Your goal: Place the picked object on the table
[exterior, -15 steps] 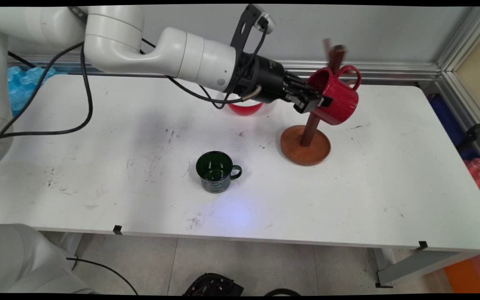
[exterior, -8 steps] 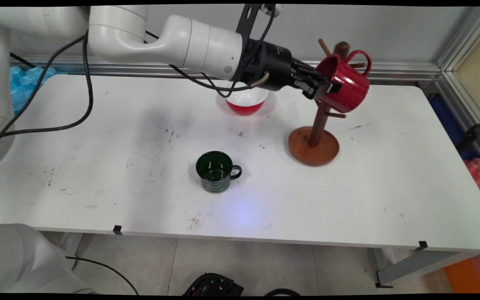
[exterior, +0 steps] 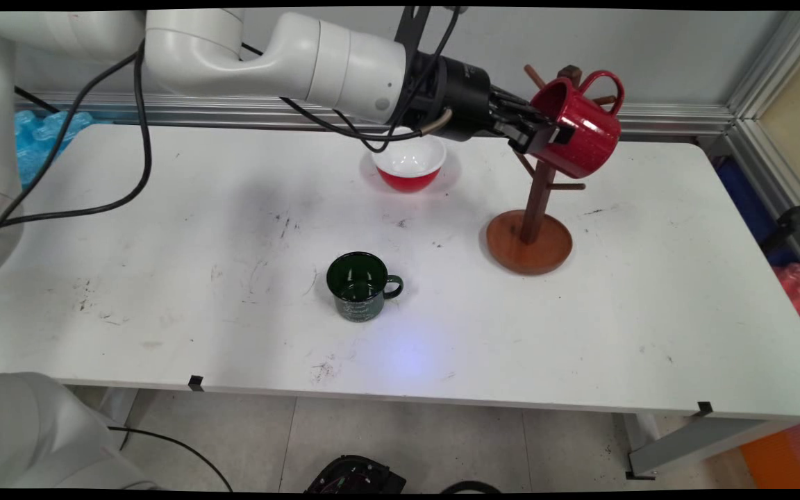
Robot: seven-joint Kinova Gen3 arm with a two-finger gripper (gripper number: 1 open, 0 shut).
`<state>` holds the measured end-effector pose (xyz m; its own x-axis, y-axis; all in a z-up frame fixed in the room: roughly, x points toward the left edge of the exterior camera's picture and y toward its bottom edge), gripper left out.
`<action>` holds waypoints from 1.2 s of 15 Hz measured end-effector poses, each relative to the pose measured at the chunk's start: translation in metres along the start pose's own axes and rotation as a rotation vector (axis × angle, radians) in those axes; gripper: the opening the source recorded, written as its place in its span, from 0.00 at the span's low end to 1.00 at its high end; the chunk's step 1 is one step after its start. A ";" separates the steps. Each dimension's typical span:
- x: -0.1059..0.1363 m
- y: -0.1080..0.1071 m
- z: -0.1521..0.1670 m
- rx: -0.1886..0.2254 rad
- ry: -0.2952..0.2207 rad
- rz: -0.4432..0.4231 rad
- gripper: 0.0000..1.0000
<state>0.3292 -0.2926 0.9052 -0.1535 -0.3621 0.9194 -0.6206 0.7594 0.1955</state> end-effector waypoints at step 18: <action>-0.004 0.012 -0.017 -0.018 -0.086 -0.039 0.00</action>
<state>0.3353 -0.2734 0.9098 -0.1956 -0.4366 0.8781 -0.6138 0.7529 0.2376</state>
